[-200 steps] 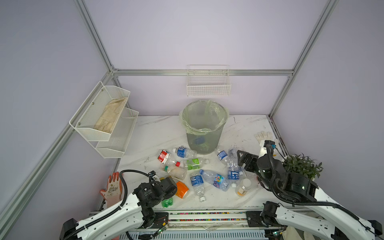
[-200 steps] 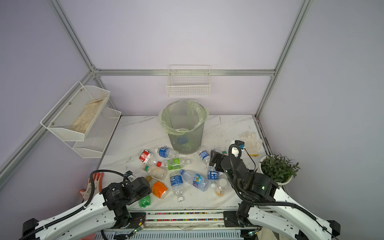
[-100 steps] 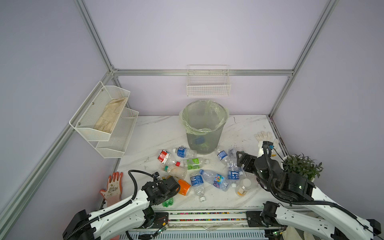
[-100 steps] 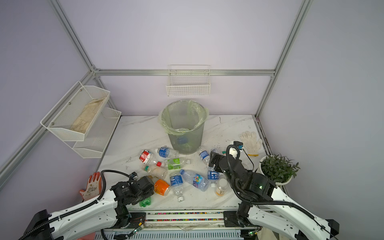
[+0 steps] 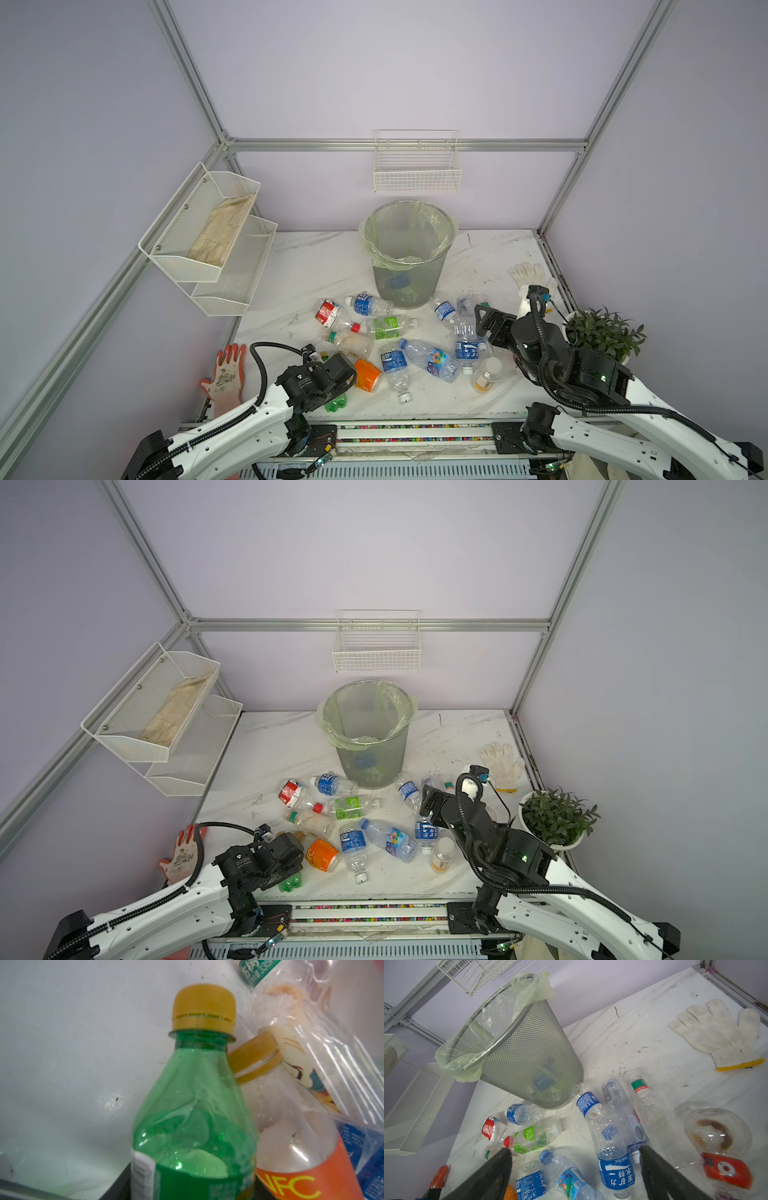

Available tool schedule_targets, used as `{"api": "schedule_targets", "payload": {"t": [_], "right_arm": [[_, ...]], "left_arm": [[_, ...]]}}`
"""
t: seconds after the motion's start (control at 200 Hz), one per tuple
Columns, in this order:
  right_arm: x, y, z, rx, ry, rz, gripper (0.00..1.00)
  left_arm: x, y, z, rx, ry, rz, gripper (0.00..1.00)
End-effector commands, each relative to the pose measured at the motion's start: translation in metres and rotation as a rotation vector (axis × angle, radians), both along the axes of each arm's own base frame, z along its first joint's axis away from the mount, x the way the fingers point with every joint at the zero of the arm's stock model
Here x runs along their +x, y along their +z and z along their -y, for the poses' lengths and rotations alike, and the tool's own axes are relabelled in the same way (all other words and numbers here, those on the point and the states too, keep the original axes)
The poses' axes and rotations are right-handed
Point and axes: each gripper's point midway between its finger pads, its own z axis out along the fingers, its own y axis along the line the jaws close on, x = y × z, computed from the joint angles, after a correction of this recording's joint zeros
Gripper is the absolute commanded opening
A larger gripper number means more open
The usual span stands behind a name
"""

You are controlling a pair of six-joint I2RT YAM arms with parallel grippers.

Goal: Throw the plastic bottles in the bin
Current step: 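Lift the green soda bottle upright with the left gripper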

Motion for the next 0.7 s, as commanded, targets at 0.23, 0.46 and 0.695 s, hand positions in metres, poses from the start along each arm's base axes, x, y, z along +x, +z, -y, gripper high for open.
{"api": "schedule_targets", "payload": {"t": [0.23, 0.46, 0.695], "right_arm": [[-0.003, -0.005, 0.007, 0.006, -0.023, 0.001, 0.97], [-0.003, -0.006, 0.008, 0.003, -0.023, -0.001, 0.97], [-0.004, -0.008, 0.009, 0.008, -0.024, -0.002, 0.97]], "left_arm": [[0.032, 0.083, 0.020, -0.051, -0.034, 0.156, 0.33], [0.043, 0.115, 0.024, -0.073, -0.042, 0.230, 0.29], [0.057, 0.173, 0.024, -0.104, -0.065, 0.389, 0.26]]}}
